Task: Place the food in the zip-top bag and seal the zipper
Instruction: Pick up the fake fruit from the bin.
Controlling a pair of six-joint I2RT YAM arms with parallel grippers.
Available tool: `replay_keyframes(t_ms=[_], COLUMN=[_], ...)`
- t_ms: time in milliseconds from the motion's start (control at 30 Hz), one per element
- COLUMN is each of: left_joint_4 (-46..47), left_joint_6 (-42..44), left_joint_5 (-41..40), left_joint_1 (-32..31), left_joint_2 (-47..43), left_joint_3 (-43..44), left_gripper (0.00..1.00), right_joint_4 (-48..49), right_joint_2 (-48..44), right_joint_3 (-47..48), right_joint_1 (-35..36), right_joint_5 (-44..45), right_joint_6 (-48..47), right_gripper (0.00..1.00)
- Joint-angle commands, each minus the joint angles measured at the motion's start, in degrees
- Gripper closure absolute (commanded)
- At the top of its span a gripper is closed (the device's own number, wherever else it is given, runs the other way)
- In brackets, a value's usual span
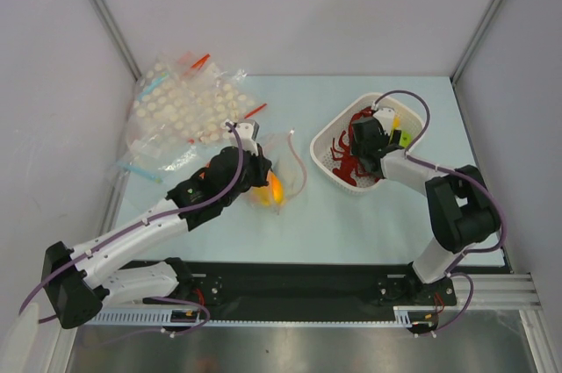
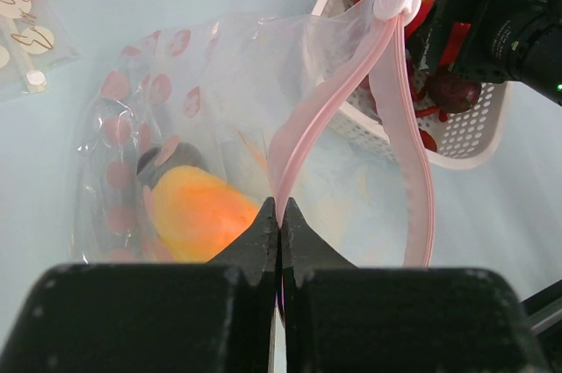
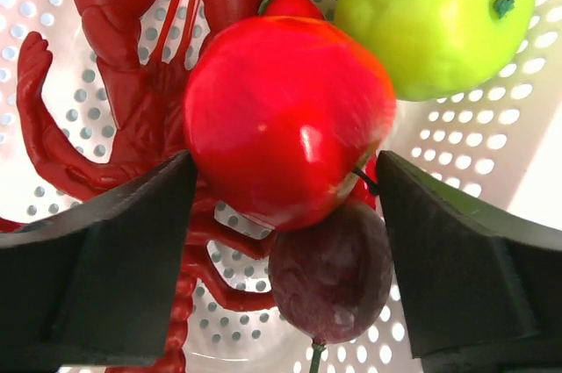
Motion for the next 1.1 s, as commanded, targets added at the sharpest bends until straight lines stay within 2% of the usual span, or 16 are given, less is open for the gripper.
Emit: replay_keyframes(t_ms=[0,33,133,300,600,767,900,1067], left_joint_4=[2.2,2.12,2.12,2.21,2.12,2.03,1.85,0.71], left_joint_6=[0.4,0.4,0.4,0.4,0.4,0.49,0.49,-0.92], left_joint_5=[0.67,0.76,0.85,0.85,0.85,0.5,0.15,-2.14], left_joint_1=[0.21,0.21,0.21,0.21,0.21,0.21,0.21,0.21], left_joint_2=[-0.02,-0.02,0.07,0.07,0.24,0.51,0.33,0.68], left_joint_3=[0.52,0.52,0.52,0.52,0.6,0.78,0.69,0.87], left_gripper=[1.0,1.0,1.0,1.0,1.0,1.0,1.0,1.0], right_joint_4=[2.71,2.89,3.68,3.06,5.33,12.09,18.96,25.47], right_joint_2=[-1.39,-2.01,-4.38,-9.12,-19.58,-30.19,-39.17,-46.04], right_joint_3=[2.13,1.86,0.63,-0.68,-4.99,-9.9,-15.79,-19.93], right_joint_1=[-0.38,-0.38,-0.29,-0.12,2.52,9.98,13.16,14.83], right_joint_5=[2.15,2.15,0.75,-1.72,-4.97,-13.49,-20.43,-40.01], right_joint_6=[-0.32,-0.23,0.12,1.0,1.44,-7.16,-12.0,-15.25], right_gripper=[0.18,0.27,0.4,0.47,0.49,0.53,0.55,0.59])
